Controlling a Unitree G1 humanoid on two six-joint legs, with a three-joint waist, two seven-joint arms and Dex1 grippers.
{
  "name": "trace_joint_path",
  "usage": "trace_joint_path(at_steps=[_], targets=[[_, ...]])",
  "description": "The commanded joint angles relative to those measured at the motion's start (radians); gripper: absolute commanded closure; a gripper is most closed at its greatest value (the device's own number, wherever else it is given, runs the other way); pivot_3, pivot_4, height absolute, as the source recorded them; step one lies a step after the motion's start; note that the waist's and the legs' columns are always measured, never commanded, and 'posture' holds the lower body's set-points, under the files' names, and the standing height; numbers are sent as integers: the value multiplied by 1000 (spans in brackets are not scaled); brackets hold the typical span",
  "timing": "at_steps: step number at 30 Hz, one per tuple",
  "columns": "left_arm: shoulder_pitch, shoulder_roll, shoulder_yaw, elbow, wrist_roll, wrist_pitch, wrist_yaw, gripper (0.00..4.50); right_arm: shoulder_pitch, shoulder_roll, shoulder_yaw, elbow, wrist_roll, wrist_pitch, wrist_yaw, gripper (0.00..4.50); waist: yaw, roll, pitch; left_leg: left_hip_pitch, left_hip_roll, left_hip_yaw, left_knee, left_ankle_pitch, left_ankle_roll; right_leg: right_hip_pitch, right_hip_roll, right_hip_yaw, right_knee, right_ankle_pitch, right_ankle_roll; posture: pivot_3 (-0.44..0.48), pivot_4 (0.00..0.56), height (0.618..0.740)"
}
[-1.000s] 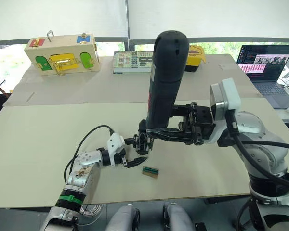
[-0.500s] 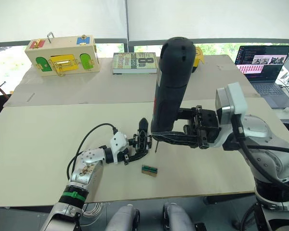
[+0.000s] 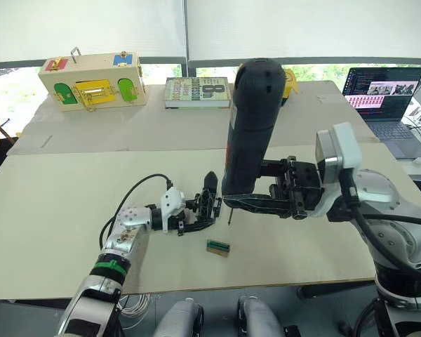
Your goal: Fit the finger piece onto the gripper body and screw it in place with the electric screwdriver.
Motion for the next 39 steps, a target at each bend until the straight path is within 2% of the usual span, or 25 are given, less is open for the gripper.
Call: trace_joint_path(at_steps=[1, 3, 5, 7, 8, 13, 18, 27, 34, 39], targets=[[-6, -7, -15, 79, 33, -4, -7, 2164, -27, -7, -46, -48, 50, -2, -7, 2576, 2, 0, 0, 0, 0, 0, 0, 0, 0, 0, 0, 0, 0, 0, 0, 0, 150, 740], [-13, -7, -9, 99, 38, -14, 2, 2164, -28, -10, -46, -50, 53, 1, -9, 2576, 3, 0, 0, 0, 0, 0, 0, 0, 0, 1, 0, 0, 0, 0, 0, 0, 150, 740], [-12, -3, -2, 114, 46, -36, 17, 1096, -29, -12, -46, -52, 58, 2, -12, 2576, 4, 0, 0, 1, 0, 0, 0, 1, 1, 2, 0, 0, 0, 1, 1, 0, 150, 740], [-7, -1, 7, 116, 41, -39, 25, 227, -26, -15, -46, -55, 61, 1, -15, 2576, 3, 0, 0, 4, 0, 0, 0, 1, 1, 5, -1, 0, -1, 1, 1, 0, 150, 740], [-1, 3, 10, 111, 40, -40, 23, 95, -24, -17, -46, -57, 63, 0, -15, 2576, 2, 0, 0, 5, 0, 0, 0, 0, 1, 7, -1, 0, -1, 0, 1, 0, 150, 740], [52, 25, 40, 34, 18, -16, 42, 95, -14, -19, -46, -63, 65, -3, -18, 2576, -10, 0, 0, 10, 2, 0, 0, 0, 1, 13, -1, 0, -1, -1, 2, 0, 150, 740], [142, 41, 55, -143, -17, 76, 73, 95, -8, -19, -48, -64, 65, -7, -15, 2576, -24, 0, 0, 11, 3, 0, -1, 0, 1, 12, -1, 1, -1, 0, 2, 0, 150, 740], [285, 27, 55, -505, -16, 319, 295, 95, -6, -14, -46, -54, 60, -12, -9, 2576, -14, 0, 0, 10, 2, 0, -3, -2, 1, 11, -1, 1, -2, -1, 2, 0, 150, 740], [294, -7, 29, -585, 24, 371, 422, 95, -14, -5, -36, -44, 50, -15, -9, 2576, -11, -1, 0, 10, 2, 0, -2, -2, 0, 11, -1, 1, -2, -1, 2, 0, 150, 740], [288, -15, 13, -586, 29, 371, 438, 95, -22, -1, -33, -40, 48, -13, -10, 2576, -11, -1, 0, 10, 1, 0, -3, -2, 0, 11, -1, 1, -2, -1, 2, 0, 150, 740]])
